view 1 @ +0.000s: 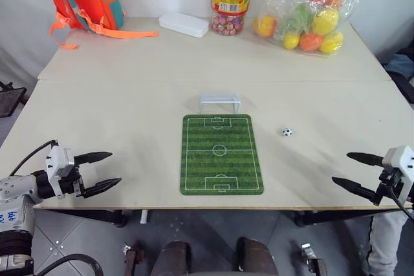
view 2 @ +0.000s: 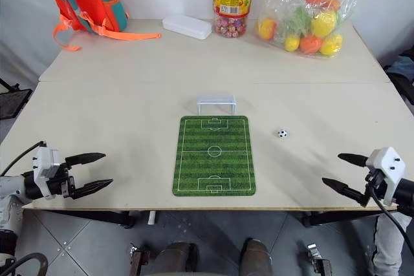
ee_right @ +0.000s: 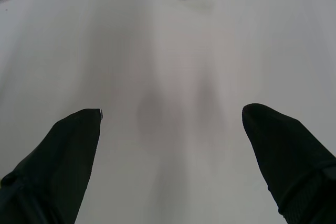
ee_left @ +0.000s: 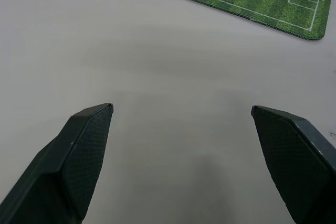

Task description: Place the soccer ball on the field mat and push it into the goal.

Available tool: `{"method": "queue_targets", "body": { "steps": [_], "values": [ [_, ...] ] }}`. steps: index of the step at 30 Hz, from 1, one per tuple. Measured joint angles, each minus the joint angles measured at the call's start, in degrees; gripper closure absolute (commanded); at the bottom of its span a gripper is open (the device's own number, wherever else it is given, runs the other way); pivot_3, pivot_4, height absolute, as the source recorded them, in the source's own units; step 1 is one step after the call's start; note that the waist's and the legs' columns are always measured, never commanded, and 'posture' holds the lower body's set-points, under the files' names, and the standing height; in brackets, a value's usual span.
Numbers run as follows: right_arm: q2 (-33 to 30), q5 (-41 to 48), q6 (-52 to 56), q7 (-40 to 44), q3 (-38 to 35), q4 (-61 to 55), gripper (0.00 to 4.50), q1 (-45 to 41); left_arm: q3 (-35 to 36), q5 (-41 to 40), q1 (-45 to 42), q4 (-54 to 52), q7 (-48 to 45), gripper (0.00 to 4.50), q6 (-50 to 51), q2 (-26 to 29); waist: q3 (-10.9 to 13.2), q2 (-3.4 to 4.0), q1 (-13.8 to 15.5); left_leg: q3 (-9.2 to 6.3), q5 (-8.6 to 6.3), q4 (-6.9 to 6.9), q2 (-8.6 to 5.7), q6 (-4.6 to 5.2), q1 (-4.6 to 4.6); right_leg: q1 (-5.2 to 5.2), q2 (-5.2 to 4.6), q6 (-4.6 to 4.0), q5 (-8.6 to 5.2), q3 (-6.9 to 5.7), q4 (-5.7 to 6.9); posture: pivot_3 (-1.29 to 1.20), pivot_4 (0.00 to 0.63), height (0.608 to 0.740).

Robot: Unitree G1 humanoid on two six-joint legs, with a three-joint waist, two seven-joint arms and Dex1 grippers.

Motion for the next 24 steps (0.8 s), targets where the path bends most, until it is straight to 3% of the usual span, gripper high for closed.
{"method": "queue_targets", "body": {
  "steps": [10, 16, 20, 24],
  "values": [
    [-1.5, 1.0, 11.0, -2.6, 0.1, -2.9, 0.01, -2.3, 1.0, -0.1, -1.3, -0.9, 3.6, 0.00, 2.2, 0.0, 0.0, 0.02, 0.0, -0.01, 0.00, 0.01, 0.00, 0.00, -0.02, -0.01, 0.00, 0.00, 0.00, 0.01, 0.02, 0.00, 0.150, 0.740],
    [-5.8, 1.8, 20.0, -3.0, 2.1, -10.1, 0.01, -12.4, 1.2, -3.3, -1.4, -5.3, 2.5, 0.00, 7.4, -0.6, 0.1, 0.13, -0.2, 0.07, -0.03, 0.08, 0.12, -0.05, -0.01, -0.14, 0.10, -0.03, 0.01, 0.12, 0.19, 0.00, 0.150, 0.740],
    [-4.8, -1.3, 21.0, -1.4, 11.4, -6.5, 0.01, -23.3, 1.4, -7.5, -3.4, -5.9, -4.7, 0.00, 5.7, -4.8, 0.1, 0.12, -0.1, 0.23, -0.04, 0.22, 0.08, -0.05, -0.15, -0.29, 0.10, -0.05, 0.02, 0.24, 0.24, 0.00, 0.150, 0.740],
    [0.2, -7.0, 17.7, 0.0, 20.0, 4.0, 0.01, -34.0, -0.6, -7.4, -5.3, -5.3, -7.2, 0.00, 4.2, -6.3, 0.2, -0.01, -0.2, 0.23, -0.04, 0.29, 0.09, -0.05, -0.20, -0.35, 0.12, -0.06, 0.03, 0.25, 0.31, 0.00, 0.150, 0.740]
  ]
}}
